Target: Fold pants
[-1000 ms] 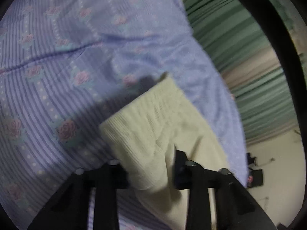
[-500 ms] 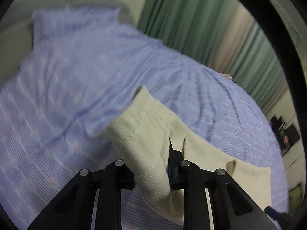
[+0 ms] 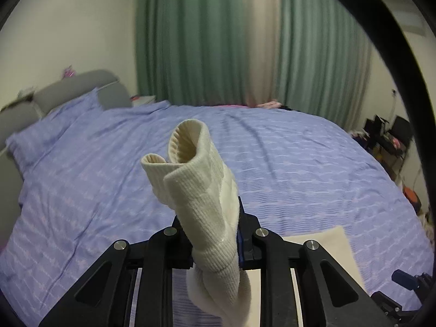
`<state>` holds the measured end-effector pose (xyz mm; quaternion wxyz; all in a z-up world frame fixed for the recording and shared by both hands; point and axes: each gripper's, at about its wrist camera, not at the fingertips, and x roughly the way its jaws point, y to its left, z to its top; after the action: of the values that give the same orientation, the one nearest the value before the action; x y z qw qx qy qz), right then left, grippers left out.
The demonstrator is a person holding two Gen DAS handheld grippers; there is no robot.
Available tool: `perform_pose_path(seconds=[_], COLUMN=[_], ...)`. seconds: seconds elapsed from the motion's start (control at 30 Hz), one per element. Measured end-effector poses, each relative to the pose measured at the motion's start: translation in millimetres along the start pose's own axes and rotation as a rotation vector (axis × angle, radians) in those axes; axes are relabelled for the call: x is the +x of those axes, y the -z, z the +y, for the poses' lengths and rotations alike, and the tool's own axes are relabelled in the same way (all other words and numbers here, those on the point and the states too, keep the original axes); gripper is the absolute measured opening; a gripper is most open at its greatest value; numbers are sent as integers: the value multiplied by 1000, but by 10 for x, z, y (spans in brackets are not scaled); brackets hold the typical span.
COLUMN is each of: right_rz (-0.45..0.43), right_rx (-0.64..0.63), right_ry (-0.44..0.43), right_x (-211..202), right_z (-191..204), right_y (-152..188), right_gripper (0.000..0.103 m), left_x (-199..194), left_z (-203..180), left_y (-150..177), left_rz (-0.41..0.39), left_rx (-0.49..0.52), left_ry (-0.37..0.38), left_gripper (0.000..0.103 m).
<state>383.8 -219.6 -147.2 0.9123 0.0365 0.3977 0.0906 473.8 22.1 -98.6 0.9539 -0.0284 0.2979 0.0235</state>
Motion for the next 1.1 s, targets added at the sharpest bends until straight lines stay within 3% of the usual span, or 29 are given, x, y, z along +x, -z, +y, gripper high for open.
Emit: perform_pose_path(seconds=[0.23,0.37,0.53,0.57,0.6,0.67,0.7,0.73,0.87,0.97,1.1], right_rz=[-26,-25,2,8,14,37,46,53,50,36,27], right_rx=[37,46,52,48,43,33,35,39,57,47,4], right_ry=[34,71,90,95,100,112,121,125,97,43,-63], right_x=[-291,-334,-306,-291,-270,-214,-202,-198,-212,-155,135], right_z=[-746,-1201,-1591,-1659,-1718,-1810,-1843,-1914,-2007,-1952,-1781], right_y=[-34,42,165,187,207,226,247,261,261,200,74], right_gripper=[71,71,71,71,71,71,71,71,71,71,71], left_x=[155,414,746,791,822,808,758,677,295,126,119], left_z=[-1163,-1792,-2288,-2344,-2414,-2502,-2550,-2598,-2537,-2164,-1549], left_y=[130,374,673,715,768,787,788,779,722,824,1082], left_rz=[50,124,249,267,289,308,311,291,197,174,223], left_rx=[148,204,216,216,204,166,159,171,195,198,212], left_ry=[56,77,94,99,115,207,252,266,270,195,102], left_gripper=[22,22,23,24,33,47,60,65,72,76,76])
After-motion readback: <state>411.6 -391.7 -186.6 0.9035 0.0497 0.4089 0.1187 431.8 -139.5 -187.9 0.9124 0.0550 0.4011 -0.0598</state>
